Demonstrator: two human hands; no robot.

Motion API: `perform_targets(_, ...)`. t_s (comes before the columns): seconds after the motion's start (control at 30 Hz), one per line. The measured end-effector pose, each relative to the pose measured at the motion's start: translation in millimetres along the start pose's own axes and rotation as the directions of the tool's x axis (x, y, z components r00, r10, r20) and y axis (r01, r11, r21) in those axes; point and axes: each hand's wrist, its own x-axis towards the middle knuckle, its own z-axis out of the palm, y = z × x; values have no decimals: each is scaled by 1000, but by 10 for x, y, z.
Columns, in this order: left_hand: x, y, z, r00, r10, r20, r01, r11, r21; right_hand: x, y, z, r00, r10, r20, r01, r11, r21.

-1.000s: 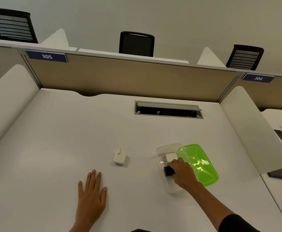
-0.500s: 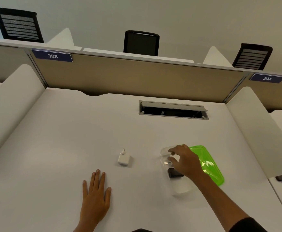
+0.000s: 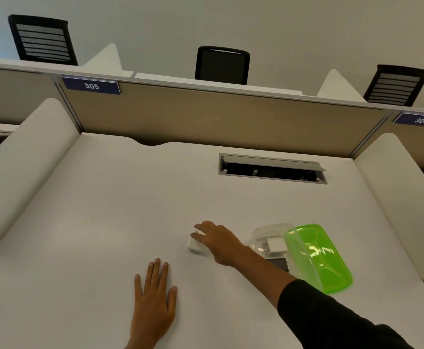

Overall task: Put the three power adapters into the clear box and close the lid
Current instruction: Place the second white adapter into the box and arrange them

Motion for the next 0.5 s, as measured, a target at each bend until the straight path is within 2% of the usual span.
perform_targets(0.13,-3,2,4,1000,0,11,0,1000,7,173,-56,119,999,-21,39,24,997,-71)
perform_targets(0.3,4,12,-9,1000,0,12,0,1000,6,255,-70,137,991,0,132,9,998,-65)
perform_targets(0.5,-1,30,-40,1000,2,4,-2,1000,-6,197,-122,123,993,23,117,-3,985,-170)
